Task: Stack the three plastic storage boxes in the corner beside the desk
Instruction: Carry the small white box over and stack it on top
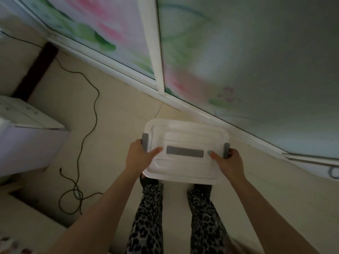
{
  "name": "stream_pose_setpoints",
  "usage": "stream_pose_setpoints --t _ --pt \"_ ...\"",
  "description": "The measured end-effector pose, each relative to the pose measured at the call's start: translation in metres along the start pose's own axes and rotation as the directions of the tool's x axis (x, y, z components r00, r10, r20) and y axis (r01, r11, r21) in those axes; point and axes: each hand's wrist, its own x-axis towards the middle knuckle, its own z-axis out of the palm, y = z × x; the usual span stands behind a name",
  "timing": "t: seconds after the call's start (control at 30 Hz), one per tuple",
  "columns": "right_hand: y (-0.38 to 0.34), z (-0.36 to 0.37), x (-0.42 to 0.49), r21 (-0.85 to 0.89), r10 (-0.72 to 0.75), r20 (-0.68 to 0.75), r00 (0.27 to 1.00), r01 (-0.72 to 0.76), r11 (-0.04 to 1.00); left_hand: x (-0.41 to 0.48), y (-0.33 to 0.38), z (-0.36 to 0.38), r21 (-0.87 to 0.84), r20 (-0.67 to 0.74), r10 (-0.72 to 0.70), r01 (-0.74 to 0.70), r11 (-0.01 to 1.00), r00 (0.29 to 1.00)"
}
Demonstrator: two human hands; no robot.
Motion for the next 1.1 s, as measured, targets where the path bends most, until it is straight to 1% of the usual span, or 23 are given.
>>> stream_pose_setpoints --t 0.17,0.3,0.5,0.7,0.87,1.0,1.1 --pt "-0.044 -0.047 -0.055 0.069 -0.103 -0.109 0.989 0.111 0.991 -0.061 0.045 -0.044 -0.093 -0.083 0.047 -0.055 0.994 0.995" --pt "-0.076 -0.079 -0.088 0.114 -0.165 -0.17 0.972 0.186 0.976 -0.095 0.08 -0.076 -0.092 -0.143 0.084 -0.098 0.991 0.986" --pt "-0.114 -0.121 -0.141 0.183 -0.264 -0.257 0.93 0.315 0.931 -0.149 0.125 -0.121 -0.093 -0.259 0.192 -0.222 0.971 0.947" --pt "-0.137 -0.155 -0.193 0.246 -0.311 -0.315 0.897 0.394 0.886 -0.205 0.161 -0.161 -0.074 -0.347 0.3 -0.345 0.936 0.889" --pt "-0.147 -0.18 -0.228 0.27 -0.345 -0.379 0.859 0.459 0.846 -0.244 0.179 -0.185 -0.088 -0.402 0.361 -0.428 0.899 0.841" --pt "-0.156 -0.198 -0.25 0.271 -0.37 -0.411 0.833 0.499 0.823 -0.263 0.19 -0.197 -0.155 -0.405 0.364 -0.455 0.877 0.839" --pt "-0.16 -0.208 -0.257 0.266 -0.383 -0.432 0.816 0.521 0.811 -0.27 0.197 -0.202 -0.142 -0.404 0.398 -0.486 0.863 0.824"
